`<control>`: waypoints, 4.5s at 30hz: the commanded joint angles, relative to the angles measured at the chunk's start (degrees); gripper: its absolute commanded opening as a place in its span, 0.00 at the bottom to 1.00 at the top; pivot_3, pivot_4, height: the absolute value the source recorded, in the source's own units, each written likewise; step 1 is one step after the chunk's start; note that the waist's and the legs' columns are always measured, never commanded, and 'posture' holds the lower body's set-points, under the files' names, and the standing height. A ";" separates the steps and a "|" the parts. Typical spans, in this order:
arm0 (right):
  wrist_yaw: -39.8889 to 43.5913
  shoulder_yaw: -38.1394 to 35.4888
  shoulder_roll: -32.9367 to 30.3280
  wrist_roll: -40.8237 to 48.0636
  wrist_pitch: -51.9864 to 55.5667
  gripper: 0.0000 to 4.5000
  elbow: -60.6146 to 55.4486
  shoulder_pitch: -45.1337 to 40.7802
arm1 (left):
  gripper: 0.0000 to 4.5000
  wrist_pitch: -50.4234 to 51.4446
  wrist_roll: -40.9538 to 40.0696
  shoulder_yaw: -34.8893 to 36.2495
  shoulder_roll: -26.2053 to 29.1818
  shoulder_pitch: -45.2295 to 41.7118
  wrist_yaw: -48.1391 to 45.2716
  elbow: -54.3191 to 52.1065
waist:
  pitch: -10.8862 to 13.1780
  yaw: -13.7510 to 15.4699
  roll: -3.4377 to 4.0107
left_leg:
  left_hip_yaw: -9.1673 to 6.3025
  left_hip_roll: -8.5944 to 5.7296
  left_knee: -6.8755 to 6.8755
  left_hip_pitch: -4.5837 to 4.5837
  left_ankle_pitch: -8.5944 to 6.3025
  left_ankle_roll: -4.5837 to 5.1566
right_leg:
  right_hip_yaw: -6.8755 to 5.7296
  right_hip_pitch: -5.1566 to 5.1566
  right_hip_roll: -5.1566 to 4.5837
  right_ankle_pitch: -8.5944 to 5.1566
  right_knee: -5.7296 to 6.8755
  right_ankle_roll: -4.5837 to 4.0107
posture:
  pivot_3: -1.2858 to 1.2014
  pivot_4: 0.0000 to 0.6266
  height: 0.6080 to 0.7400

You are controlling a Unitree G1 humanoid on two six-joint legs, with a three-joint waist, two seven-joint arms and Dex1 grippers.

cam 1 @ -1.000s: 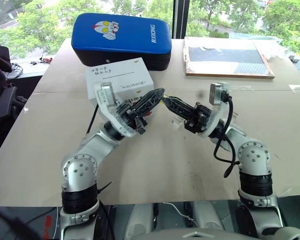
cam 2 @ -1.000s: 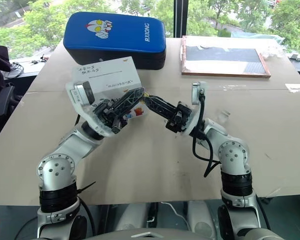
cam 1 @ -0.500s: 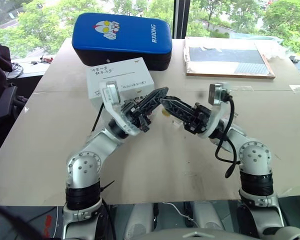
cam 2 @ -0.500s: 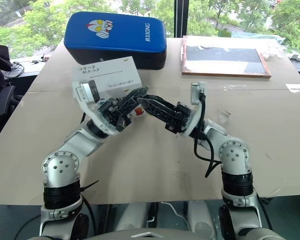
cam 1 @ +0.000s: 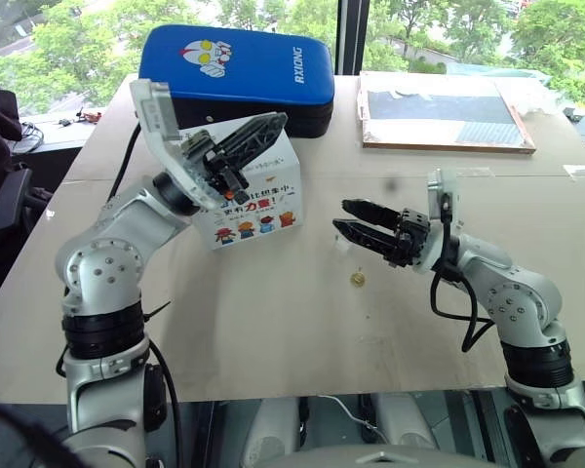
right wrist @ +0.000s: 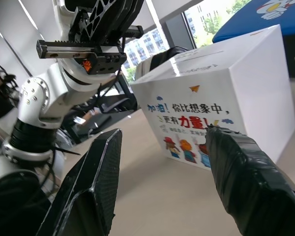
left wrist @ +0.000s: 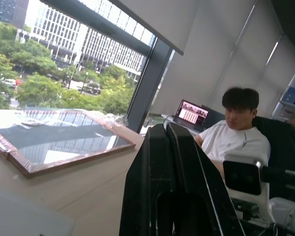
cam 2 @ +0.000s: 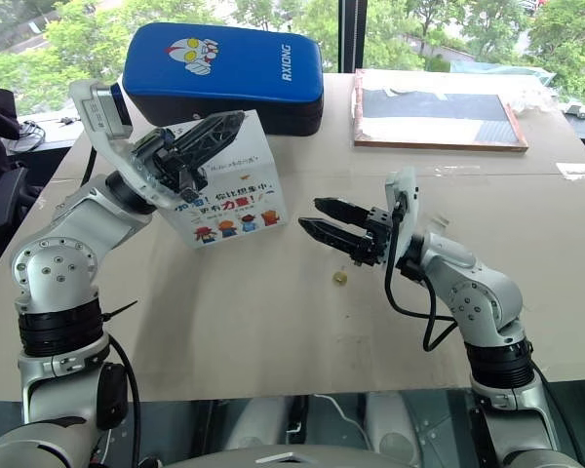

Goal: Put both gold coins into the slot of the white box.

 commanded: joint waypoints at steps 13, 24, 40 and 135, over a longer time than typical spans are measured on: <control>9.95 15.53 -10.60 -30.49 -18.38 0.64 10.42 3.95 | 0.00 -2.92 23.52 -14.94 22.43 12.12 -21.99 -9.01 | 0.02 0.08 0.02 | 0.07 0.05 -0.03 0.02 0.01 -0.01 | 0.08 -0.04 0.03 -0.02 -0.02 -0.03 | 0.52 0.24 1.00; 10.54 17.82 -11.27 -35.15 -13.73 0.65 11.69 3.96 | 0.12 -2.71 28.40 -18.62 23.41 13.20 -26.23 -11.49 | 0.01 0.11 0.01 | 0.09 0.07 -0.03 0.06 0.00 0.00 | 0.09 -0.01 0.03 -0.02 0.00 -0.02 | 0.52 0.24 1.00; 8.79 17.43 -11.96 -37.16 -8.59 0.02 10.12 4.80 | 1.00 -3.83 32.43 -20.76 22.52 13.16 -28.53 -12.89 | -0.05 0.37 -0.05 | 0.03 0.06 0.12 0.12 -0.01 0.02 | 0.01 0.17 0.01 -0.02 -0.02 -0.01 | 0.52 0.24 1.00; 13.13 17.06 -10.09 -36.38 6.14 0.75 11.09 -15.98 | 1.00 -5.94 35.53 -17.94 19.60 10.72 -29.29 -8.08 | 0.03 0.07 0.01 | 0.13 0.08 -0.40 0.83 -0.02 0.04 | 0.01 0.73 -0.08 0.07 -0.31 -0.09 | 0.52 0.24 1.00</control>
